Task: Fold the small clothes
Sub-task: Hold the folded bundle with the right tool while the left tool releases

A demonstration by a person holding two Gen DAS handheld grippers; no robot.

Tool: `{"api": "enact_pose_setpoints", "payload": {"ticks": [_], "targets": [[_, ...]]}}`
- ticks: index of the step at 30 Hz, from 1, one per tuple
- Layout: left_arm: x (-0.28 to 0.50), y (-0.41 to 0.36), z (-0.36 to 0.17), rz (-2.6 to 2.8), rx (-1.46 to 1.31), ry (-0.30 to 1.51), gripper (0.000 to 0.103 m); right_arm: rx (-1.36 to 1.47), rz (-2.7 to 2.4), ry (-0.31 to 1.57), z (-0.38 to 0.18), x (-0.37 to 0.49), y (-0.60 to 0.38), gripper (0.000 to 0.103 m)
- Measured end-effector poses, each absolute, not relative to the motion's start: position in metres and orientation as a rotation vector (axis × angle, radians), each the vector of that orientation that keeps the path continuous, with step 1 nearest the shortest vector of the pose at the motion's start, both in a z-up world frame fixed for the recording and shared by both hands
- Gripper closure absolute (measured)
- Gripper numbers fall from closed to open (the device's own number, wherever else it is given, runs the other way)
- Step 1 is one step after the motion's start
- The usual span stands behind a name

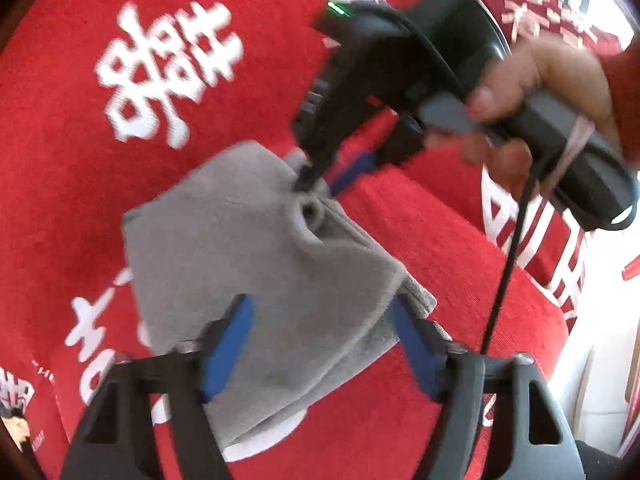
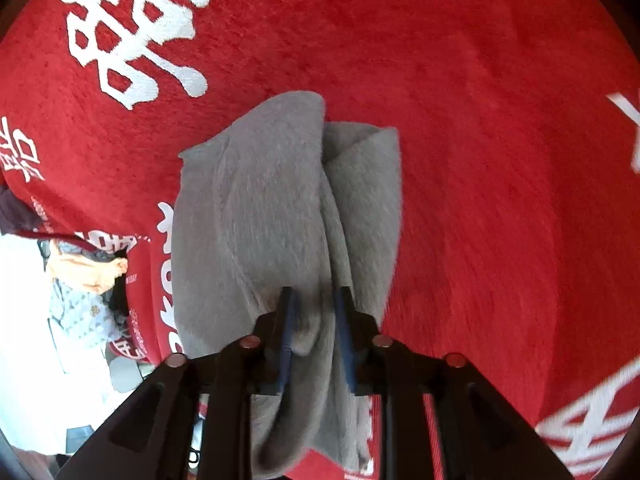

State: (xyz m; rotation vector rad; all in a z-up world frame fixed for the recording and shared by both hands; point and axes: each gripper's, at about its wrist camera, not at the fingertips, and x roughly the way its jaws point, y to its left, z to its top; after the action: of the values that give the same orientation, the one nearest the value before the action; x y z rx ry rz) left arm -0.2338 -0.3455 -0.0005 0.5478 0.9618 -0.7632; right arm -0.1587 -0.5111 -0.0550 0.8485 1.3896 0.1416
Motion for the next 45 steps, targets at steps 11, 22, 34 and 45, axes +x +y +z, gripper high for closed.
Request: {"api": "enact_pose_setpoints", "payload": {"ticks": [11, 22, 34, 45], "targets": [[-0.154, -0.244, -0.023, -0.591, 0.117, 1.318, 0.029, 1.111, 0.208, 1.322, -0.038, -0.255, -0.491, 0.043], [-0.103, -0.207, -0.070, -0.485, -0.179, 1.490, 0.029, 1.217, 0.173, 1.241, -0.077, -0.237, -0.480, 0.043], [-0.123, -0.225, -0.060, -0.619, -0.004, 1.496, 0.029, 0.983, 0.161, 1.285, -0.033, -0.243, -0.472, 0.090], [-0.142, -0.215, -0.079, -0.597, 0.025, 1.548, 0.029, 0.919, 0.086, 1.373, -0.064, -0.256, -0.473, 0.078]]}}
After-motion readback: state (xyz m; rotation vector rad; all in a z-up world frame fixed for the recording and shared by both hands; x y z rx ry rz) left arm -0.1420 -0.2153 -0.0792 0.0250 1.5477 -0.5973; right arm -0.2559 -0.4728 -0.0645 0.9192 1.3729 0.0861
